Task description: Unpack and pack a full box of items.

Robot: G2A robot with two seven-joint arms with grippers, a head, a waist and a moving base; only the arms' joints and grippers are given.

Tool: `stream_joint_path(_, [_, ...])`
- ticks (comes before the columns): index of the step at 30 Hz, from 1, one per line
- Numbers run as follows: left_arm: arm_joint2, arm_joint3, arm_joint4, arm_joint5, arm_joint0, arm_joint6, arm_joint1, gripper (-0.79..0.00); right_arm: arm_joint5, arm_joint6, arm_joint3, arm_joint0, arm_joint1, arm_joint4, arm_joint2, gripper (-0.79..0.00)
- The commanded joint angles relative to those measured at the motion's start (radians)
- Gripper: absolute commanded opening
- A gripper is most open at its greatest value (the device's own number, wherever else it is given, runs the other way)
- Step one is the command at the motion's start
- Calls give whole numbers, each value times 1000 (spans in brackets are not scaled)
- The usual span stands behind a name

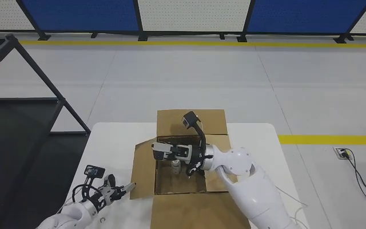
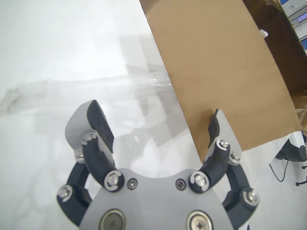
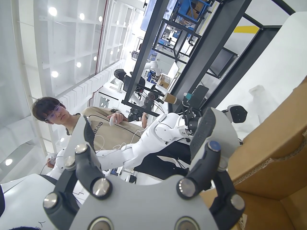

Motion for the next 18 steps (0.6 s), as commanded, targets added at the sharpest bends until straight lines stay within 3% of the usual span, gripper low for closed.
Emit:
stream_joint_path(1, [-17,-16,-7,-2,9,1,2,0,0,1,1,1,0,0,0,0])
stream_joint_path(18, [-165,-168,-138,-39,106,6,11,0,-9,1,-7,-15,8,4,15,0])
